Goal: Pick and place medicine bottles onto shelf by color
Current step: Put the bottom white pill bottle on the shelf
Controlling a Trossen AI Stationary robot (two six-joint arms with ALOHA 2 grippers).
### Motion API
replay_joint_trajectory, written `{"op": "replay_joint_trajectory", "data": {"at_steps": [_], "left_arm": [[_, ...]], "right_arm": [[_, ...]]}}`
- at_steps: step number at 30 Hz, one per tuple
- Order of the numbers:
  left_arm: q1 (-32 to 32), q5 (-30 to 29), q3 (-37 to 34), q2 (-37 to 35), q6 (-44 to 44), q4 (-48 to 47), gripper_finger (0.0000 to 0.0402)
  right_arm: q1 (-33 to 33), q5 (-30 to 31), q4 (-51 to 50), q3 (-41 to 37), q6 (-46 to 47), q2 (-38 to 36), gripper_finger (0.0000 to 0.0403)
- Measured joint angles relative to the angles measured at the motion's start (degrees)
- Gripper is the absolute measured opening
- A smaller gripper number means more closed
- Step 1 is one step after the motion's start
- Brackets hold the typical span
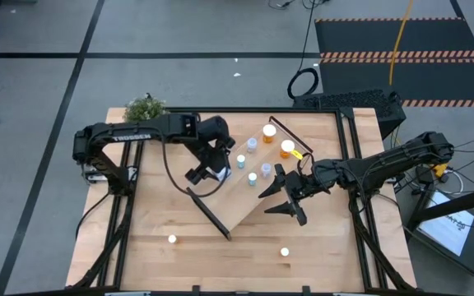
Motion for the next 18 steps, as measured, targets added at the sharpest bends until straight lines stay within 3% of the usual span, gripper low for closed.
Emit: {"op": "replay_joint_trajectory", "data": {"at_steps": [18], "left_arm": [[-1.0,-2.0,0.3,3.2,-0.9,1.7,0.0246]], "right_arm": [[0.0,-0.3,0.3,0.0,0.0,0.0,0.0217]]}}
